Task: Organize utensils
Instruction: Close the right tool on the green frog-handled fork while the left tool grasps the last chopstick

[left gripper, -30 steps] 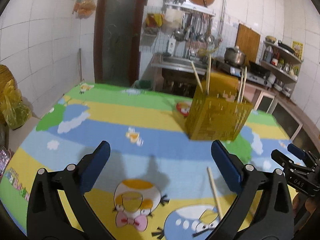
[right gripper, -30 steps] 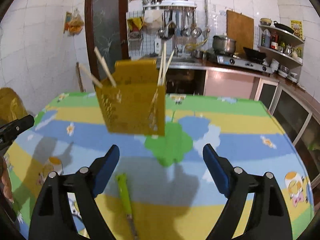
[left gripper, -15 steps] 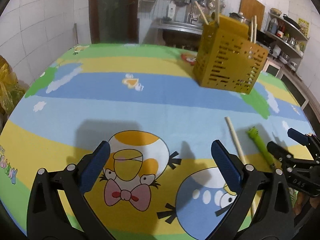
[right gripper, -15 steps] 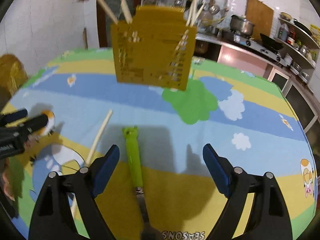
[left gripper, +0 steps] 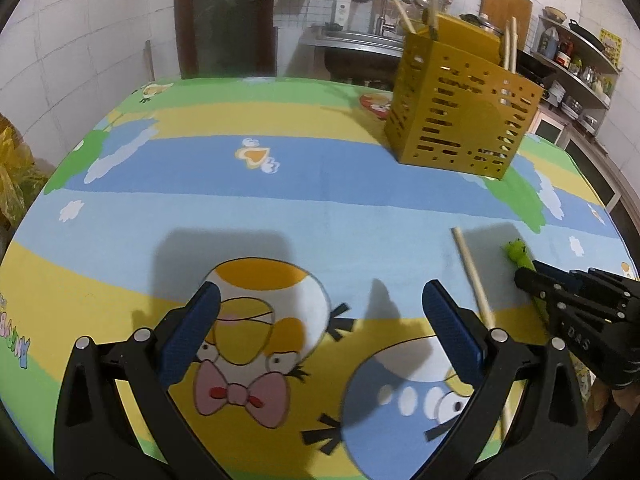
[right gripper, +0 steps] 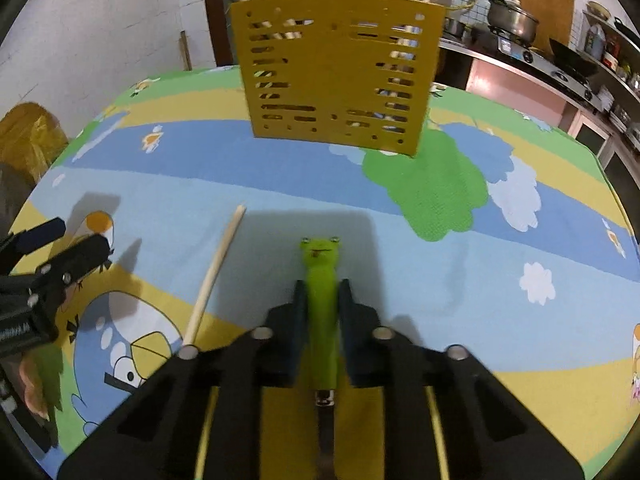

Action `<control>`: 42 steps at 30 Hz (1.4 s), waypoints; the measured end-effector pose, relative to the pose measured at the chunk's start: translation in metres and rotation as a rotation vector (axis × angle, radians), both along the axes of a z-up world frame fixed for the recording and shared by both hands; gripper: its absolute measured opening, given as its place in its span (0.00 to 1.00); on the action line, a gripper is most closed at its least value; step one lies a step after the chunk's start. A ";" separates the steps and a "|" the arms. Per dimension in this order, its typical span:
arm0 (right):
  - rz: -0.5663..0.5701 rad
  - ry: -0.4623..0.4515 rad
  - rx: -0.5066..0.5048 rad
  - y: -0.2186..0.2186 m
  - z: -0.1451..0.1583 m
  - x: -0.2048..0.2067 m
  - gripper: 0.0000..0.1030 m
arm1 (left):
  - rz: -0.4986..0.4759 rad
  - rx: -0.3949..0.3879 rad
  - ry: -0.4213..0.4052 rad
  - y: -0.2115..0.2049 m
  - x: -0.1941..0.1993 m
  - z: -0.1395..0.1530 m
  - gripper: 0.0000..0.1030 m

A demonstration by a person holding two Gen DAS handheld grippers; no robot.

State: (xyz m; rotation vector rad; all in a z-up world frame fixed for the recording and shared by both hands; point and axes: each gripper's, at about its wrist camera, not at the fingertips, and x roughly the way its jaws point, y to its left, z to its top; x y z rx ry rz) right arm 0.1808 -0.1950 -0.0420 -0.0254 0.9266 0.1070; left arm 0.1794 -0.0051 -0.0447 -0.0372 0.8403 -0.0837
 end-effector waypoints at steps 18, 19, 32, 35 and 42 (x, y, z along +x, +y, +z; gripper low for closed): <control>-0.165 -0.017 0.066 -0.077 -0.002 -0.019 0.15 | -0.106 0.019 0.099 -0.099 0.014 -0.020 0.76; -0.166 -0.018 0.064 -0.077 -0.002 -0.019 0.15 | -0.100 0.032 0.099 -0.103 0.014 -0.021 0.76; -0.179 -0.004 0.080 -0.079 -0.002 -0.014 0.15 | -0.157 0.069 0.129 -0.125 0.025 -0.017 0.18; -0.184 -0.012 0.072 -0.077 -0.003 -0.012 0.16 | -0.151 0.063 0.124 -0.122 0.028 -0.017 0.09; -0.188 -0.052 0.070 -0.069 0.005 -0.023 0.15 | -0.147 0.027 0.092 -0.109 0.020 -0.010 0.04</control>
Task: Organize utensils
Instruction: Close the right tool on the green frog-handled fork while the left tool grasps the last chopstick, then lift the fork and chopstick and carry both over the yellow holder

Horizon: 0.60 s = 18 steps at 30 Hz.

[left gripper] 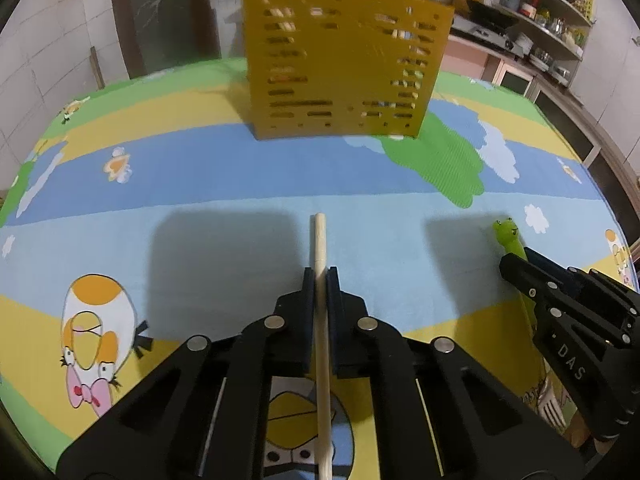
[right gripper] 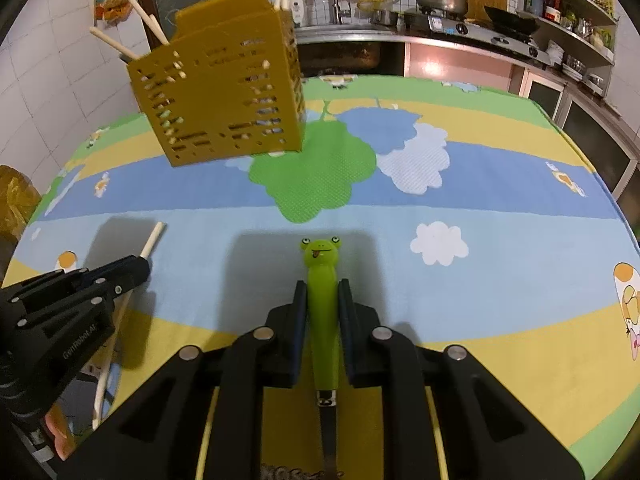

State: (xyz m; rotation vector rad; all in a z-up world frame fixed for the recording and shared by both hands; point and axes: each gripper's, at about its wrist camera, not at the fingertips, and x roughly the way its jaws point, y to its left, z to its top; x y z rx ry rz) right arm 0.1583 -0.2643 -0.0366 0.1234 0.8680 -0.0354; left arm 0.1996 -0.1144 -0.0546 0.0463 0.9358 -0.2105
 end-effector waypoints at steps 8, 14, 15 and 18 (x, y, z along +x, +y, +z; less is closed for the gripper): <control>0.004 -0.166 -0.012 0.017 0.040 -0.024 0.15 | 0.019 -0.044 -0.180 0.024 -0.028 0.046 0.04; -0.007 -0.295 -0.004 0.024 0.066 -0.042 0.15 | 0.029 -0.074 -0.313 0.046 -0.051 0.083 0.04; -0.010 -0.311 -0.003 0.025 0.069 -0.044 0.15 | 0.030 -0.081 -0.331 0.050 -0.055 0.088 0.04; -0.015 -0.358 0.006 0.027 0.078 -0.051 0.15 | 0.028 -0.097 -0.373 0.060 -0.063 0.103 0.04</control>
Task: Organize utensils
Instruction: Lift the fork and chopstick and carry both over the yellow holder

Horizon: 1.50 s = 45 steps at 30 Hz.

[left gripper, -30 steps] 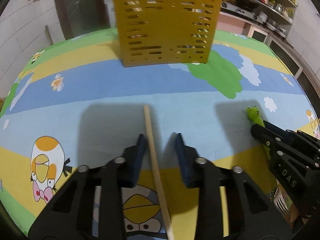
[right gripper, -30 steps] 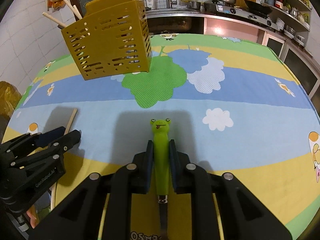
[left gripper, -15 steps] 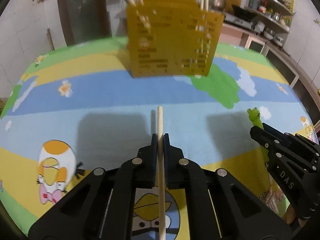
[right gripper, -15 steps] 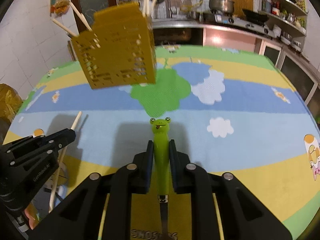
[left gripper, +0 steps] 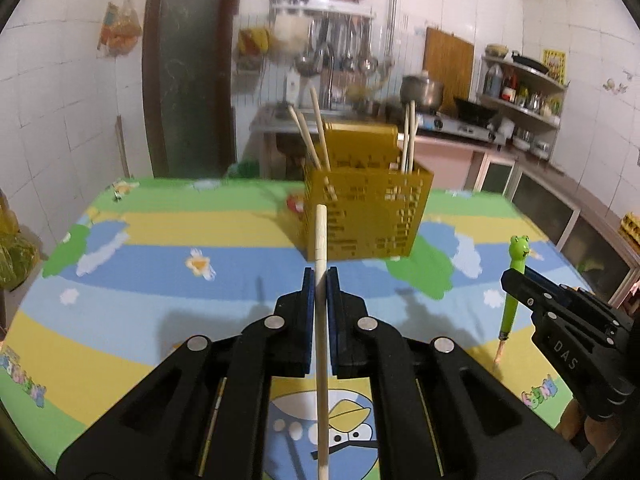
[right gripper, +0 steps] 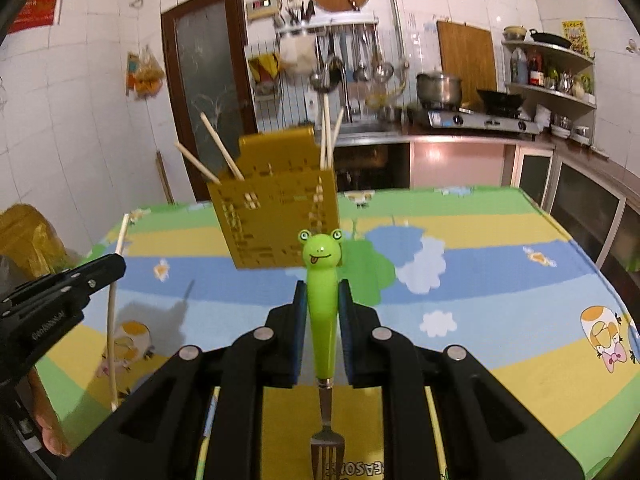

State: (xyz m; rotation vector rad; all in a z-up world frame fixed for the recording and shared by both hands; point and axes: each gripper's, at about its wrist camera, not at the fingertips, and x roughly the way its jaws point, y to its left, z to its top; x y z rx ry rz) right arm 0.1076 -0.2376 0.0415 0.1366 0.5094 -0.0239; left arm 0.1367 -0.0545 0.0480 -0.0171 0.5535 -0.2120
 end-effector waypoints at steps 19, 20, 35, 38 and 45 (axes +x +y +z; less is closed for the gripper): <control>-0.009 -0.102 -0.020 0.011 0.013 -0.011 0.15 | -0.003 -0.083 -0.141 0.031 -0.013 0.021 0.04; -0.010 -0.108 -0.016 0.011 0.016 -0.010 0.15 | -0.007 -0.089 -0.147 0.031 -0.011 0.024 0.04; -0.014 -0.315 -0.014 -0.012 0.131 0.061 0.15 | -0.029 -0.134 -0.404 -0.009 0.061 0.131 0.04; -0.012 -0.327 -0.028 -0.011 0.146 0.087 0.15 | -0.021 -0.168 -0.449 -0.018 0.088 0.148 0.04; -0.008 -0.313 -0.043 -0.008 0.145 0.142 0.15 | 0.015 -0.140 -0.451 -0.043 0.159 0.137 0.04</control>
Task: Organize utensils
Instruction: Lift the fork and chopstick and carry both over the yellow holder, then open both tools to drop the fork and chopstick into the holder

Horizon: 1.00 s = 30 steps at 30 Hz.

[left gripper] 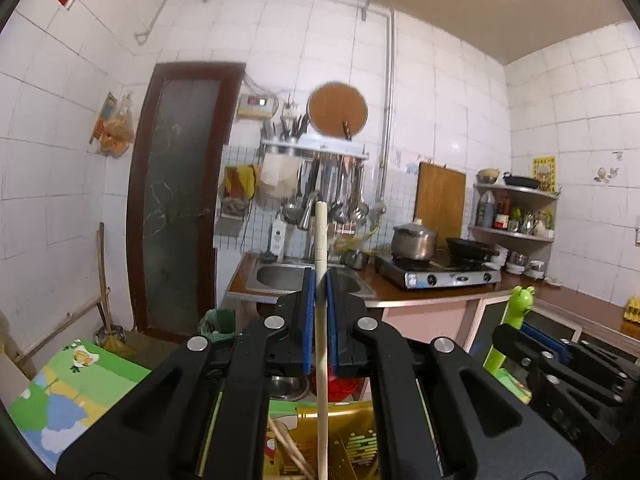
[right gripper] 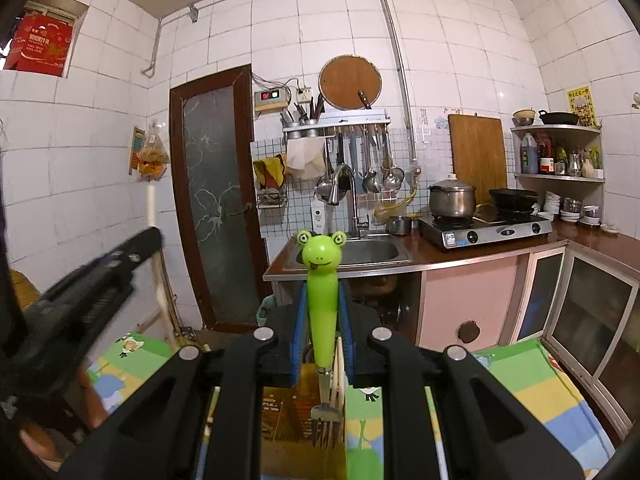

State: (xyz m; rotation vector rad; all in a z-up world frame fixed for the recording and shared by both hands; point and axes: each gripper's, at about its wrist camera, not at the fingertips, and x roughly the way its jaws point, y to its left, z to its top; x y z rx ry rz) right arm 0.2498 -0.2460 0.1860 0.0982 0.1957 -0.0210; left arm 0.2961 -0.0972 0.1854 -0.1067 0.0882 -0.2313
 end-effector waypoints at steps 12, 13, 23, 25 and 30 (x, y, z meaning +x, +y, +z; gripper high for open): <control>0.018 0.128 0.033 -0.008 -0.059 0.056 0.15 | 0.045 0.039 0.090 -0.011 0.059 -0.072 0.04; 0.019 0.140 0.035 -0.008 -0.063 0.057 0.15 | 0.049 0.038 0.098 -0.009 0.060 -0.076 0.04; 0.013 0.271 -0.002 -0.004 -0.102 0.051 0.16 | 0.059 0.019 0.163 0.021 0.019 -0.075 0.31; 0.009 0.293 0.008 -0.006 -0.101 0.045 0.30 | 0.079 0.015 0.149 0.032 0.001 -0.070 0.59; -0.029 0.271 0.012 -0.013 -0.084 0.001 0.60 | 0.101 0.015 0.171 0.062 -0.052 -0.060 0.93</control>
